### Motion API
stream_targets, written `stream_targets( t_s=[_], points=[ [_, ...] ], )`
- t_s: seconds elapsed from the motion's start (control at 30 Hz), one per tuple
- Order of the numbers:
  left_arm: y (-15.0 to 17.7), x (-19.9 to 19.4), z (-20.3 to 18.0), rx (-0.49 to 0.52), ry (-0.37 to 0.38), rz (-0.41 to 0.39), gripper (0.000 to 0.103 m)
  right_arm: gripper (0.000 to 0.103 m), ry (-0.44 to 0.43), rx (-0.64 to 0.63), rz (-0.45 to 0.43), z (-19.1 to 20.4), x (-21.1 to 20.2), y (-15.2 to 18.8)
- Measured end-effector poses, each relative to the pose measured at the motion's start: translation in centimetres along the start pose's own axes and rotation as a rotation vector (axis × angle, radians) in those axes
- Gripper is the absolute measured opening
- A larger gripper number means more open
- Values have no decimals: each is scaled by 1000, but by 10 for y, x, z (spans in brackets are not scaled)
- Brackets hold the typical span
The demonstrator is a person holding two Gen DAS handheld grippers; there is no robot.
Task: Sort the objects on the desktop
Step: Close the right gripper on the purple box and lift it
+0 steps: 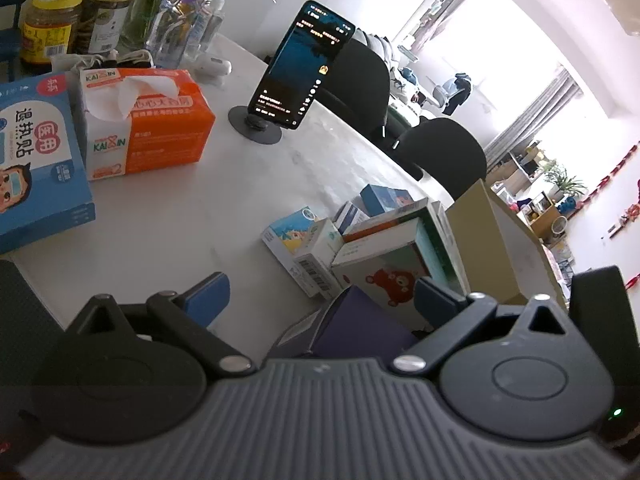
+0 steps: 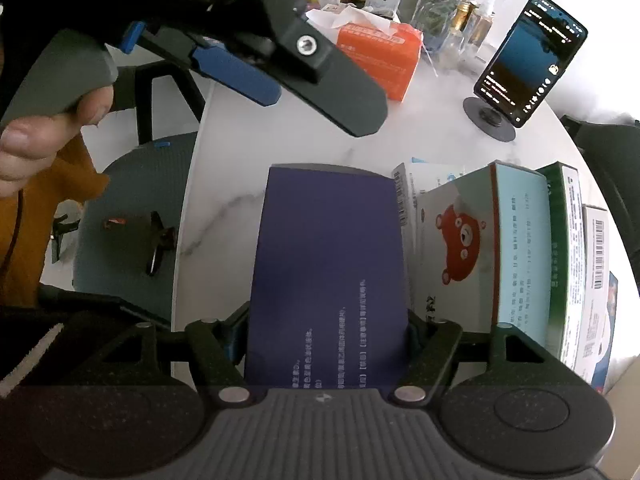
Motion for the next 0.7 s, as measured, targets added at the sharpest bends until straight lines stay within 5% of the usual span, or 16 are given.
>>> stream_targets(
  t_s=[0.47, 0.7],
  points=[
    [-6, -9, -10, 1, 5, -39, 100, 67, -136, 133, -12, -15, -39, -4],
    [-16, -16, -26, 26, 32, -74, 100, 67, -132, 210, -45, -45, -74, -6]
  ],
)
Point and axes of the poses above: each gripper's, at about its wrist camera, not at the fingertips, and x roughly the way its jaws point, z to its left, y to its underside, the point moved 8 cm from there along x, roughly the way its jaws point, and after that the axes turned 15 degrees about y, right-handed, at the moved point
